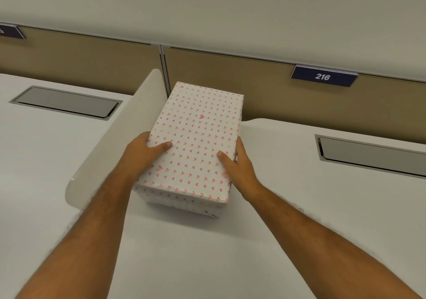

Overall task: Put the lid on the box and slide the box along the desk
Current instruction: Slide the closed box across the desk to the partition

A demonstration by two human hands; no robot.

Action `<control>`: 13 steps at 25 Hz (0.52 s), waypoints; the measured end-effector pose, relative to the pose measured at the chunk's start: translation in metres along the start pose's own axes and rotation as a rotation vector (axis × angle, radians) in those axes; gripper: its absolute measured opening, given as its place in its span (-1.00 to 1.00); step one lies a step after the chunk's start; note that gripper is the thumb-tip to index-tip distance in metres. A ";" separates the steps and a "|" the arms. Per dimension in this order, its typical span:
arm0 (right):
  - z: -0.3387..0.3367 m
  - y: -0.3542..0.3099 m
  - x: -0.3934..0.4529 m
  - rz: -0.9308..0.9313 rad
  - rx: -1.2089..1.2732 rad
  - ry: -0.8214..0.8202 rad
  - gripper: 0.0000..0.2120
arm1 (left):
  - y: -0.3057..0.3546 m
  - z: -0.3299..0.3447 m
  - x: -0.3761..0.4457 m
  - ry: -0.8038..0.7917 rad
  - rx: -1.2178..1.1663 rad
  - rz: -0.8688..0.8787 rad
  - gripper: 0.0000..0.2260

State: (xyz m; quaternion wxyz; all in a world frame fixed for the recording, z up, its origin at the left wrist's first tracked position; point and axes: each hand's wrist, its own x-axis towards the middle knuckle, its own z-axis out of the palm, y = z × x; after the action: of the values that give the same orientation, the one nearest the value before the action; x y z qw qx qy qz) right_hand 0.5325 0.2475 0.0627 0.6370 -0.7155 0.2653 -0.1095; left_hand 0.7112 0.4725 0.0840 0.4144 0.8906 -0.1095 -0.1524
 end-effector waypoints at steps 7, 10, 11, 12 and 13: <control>0.038 -0.011 0.029 0.039 -0.073 -0.015 -0.31 | -0.024 -0.019 0.026 -0.055 0.041 -0.084 -0.24; 0.032 -0.012 0.022 0.040 -0.103 -0.036 -0.26 | -0.013 -0.013 0.017 0.137 0.292 0.041 -0.21; 0.030 -0.011 0.015 0.019 -0.119 -0.042 -0.23 | -0.012 -0.011 0.007 0.260 0.427 0.134 -0.27; 0.028 -0.010 0.006 -0.007 -0.138 -0.052 -0.19 | -0.010 -0.008 -0.006 0.370 0.530 0.228 -0.38; 0.026 -0.005 -0.005 -0.025 -0.159 -0.079 -0.16 | -0.012 -0.001 -0.024 0.446 0.587 0.288 -0.49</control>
State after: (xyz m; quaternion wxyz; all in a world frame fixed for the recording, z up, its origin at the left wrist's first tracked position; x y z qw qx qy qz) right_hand 0.5429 0.2725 0.0642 0.5865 -0.7709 0.2389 -0.0679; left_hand 0.6902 0.4886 0.0791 0.1728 0.9579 -0.1796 0.1425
